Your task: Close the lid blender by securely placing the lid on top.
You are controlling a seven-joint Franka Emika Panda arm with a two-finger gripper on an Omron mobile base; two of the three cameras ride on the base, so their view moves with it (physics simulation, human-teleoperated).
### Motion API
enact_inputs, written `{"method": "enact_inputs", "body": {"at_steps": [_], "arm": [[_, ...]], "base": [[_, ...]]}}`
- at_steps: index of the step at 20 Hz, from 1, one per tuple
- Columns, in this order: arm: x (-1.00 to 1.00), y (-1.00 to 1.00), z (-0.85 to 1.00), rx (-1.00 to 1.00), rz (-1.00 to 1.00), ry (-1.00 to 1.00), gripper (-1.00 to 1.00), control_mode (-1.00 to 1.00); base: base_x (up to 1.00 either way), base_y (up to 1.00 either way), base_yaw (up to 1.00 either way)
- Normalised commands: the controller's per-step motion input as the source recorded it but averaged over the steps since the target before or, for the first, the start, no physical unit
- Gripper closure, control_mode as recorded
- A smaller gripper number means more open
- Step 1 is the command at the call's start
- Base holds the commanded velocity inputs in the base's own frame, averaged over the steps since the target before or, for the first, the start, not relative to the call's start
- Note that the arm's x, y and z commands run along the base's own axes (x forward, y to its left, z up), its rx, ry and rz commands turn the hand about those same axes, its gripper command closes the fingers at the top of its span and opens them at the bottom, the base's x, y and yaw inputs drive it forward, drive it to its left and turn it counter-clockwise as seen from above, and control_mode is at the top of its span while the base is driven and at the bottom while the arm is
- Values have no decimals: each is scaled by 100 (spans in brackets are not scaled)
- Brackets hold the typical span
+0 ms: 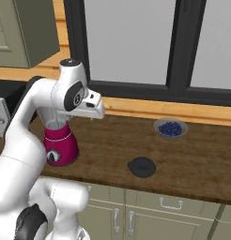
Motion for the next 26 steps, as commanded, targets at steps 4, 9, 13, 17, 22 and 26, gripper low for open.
{"method": "enact_inputs", "body": {"at_steps": [4,9,13,17,22,26], "arm": [[-61,-100,-35,19,-3,-5,-100,-100],[-17,-100,-45,19,-7,2,-100,-100],[16,-45,-33,4,-10,6,-100,-100],[28,-44,-49,0,-3,10,-100,-100],[24,-38,-56,0,-6,20,-100,-100],[52,-39,-47,0,-7,28,-100,-100]], "base": [[0,0,0],[0,0,0],[0,0,0],[0,0,0],[0,0,0],[0,0,0]]}}
